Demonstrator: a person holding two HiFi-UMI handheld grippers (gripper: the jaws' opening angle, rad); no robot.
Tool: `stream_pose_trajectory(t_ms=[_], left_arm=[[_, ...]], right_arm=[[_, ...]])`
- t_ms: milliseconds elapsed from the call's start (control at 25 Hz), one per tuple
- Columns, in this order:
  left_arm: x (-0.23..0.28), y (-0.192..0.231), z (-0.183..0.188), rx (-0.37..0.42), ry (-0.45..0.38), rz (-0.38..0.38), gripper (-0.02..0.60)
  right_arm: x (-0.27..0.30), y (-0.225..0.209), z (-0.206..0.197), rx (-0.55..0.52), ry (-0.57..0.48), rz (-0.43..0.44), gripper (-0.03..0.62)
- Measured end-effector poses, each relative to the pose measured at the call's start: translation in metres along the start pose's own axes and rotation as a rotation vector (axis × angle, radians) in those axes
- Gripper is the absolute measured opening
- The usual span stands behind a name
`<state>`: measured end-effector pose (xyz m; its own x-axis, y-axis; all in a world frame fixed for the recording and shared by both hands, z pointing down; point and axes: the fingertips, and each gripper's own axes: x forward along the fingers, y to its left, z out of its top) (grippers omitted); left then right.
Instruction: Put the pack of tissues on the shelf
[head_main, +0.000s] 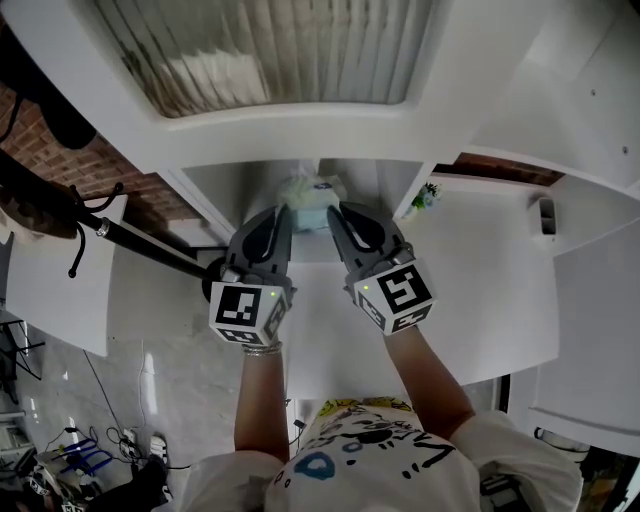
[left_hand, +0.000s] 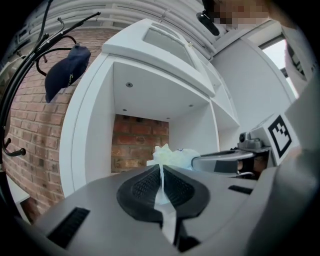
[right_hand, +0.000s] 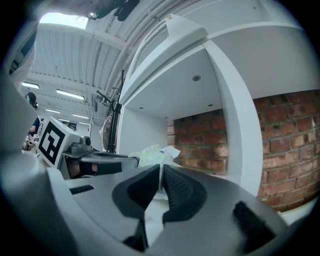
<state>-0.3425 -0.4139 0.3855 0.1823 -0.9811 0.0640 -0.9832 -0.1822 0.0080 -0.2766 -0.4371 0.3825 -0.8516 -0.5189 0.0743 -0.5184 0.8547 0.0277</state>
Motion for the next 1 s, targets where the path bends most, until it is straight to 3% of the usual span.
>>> stream_pose_trajectory(t_ms=[360,600,1000], left_arm=[[0.013,0.006,-0.011,0.005,0.052,0.032,0.020],[0.017,0.009,-0.018,0.032,0.086,0.077,0.020],[0.023,0.012,-0.015,0.045,0.057,0.107,0.021]], right_arm=[[0.011,-0.004,-0.009,-0.042,0.063,-0.036,0.035],[0.015,-0.004,-0.015,-0.012,0.095,-0.094,0.035],[0.021,-0.007,-0.022,0.036,0.131,-0.142,0.037]])
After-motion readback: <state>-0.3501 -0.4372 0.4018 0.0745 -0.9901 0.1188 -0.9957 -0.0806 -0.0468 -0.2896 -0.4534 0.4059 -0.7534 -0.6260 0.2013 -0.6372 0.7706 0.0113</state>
